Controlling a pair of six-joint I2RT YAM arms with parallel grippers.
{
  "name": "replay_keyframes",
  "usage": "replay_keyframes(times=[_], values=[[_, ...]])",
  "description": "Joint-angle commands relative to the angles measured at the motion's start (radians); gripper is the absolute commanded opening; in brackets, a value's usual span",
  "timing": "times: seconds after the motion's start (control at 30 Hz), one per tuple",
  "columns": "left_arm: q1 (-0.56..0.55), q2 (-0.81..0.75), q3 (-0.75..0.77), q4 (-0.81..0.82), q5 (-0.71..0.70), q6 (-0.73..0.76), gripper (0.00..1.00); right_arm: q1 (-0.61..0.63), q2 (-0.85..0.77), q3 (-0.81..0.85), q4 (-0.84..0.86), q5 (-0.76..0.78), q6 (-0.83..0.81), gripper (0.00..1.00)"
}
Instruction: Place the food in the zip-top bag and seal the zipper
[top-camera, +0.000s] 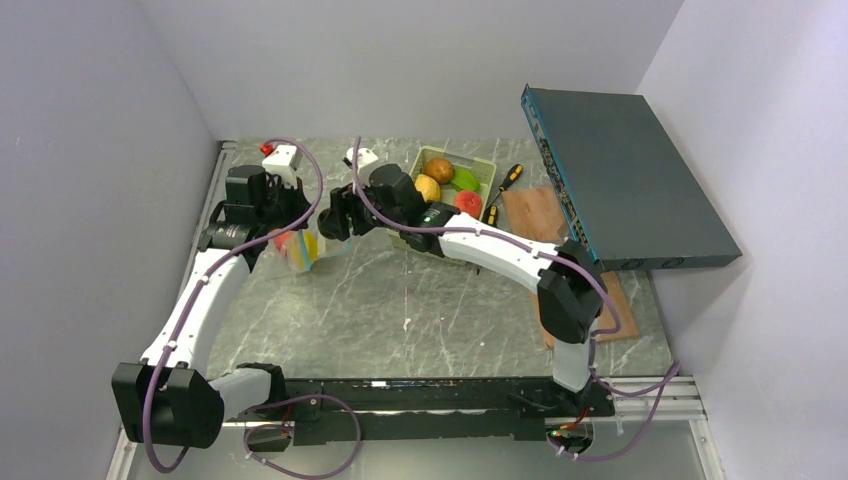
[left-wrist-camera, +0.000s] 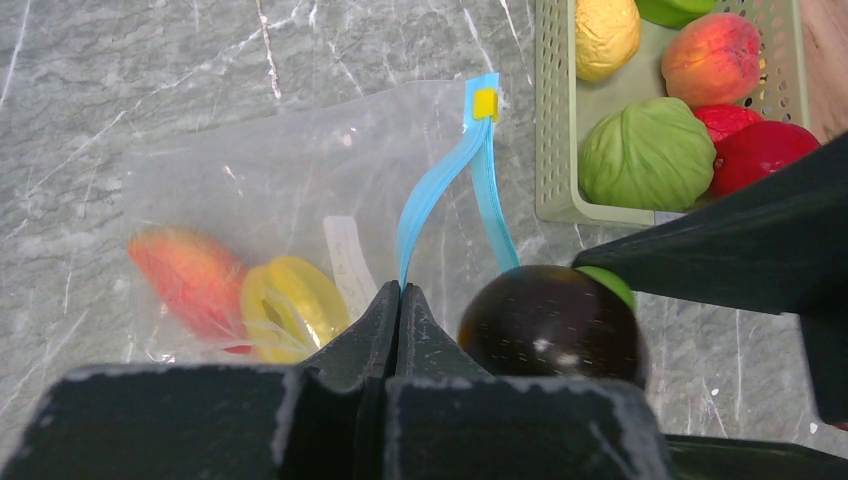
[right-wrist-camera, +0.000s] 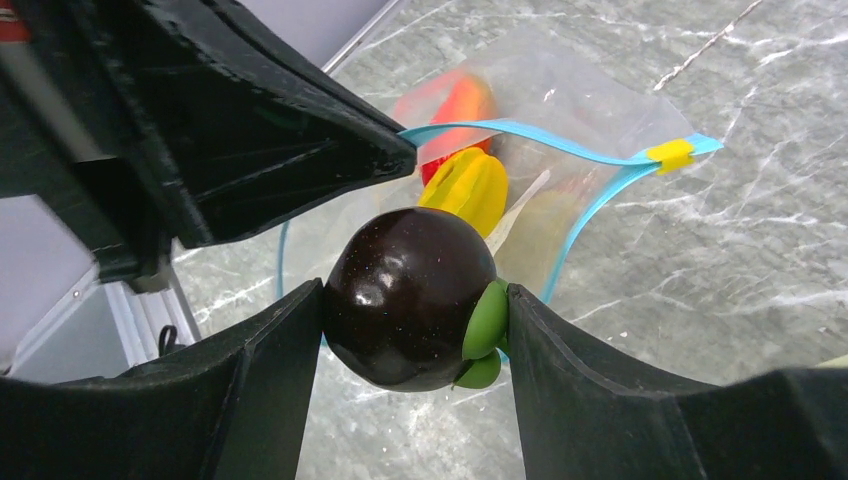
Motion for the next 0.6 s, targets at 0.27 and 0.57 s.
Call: replay_keyframes(times=[0.27,0.57], values=[[-0.002,-0.033,0.034,0.022,0.006,0.013,0.0,0.01,0.102,0.132,0.037,0.039,0.026,0.45],[-0.001,-0.04,0.03,0.026,0.002,0.014,0.0,0.013,0.125,0.168,-0.026,0.026,0.007,0.73]])
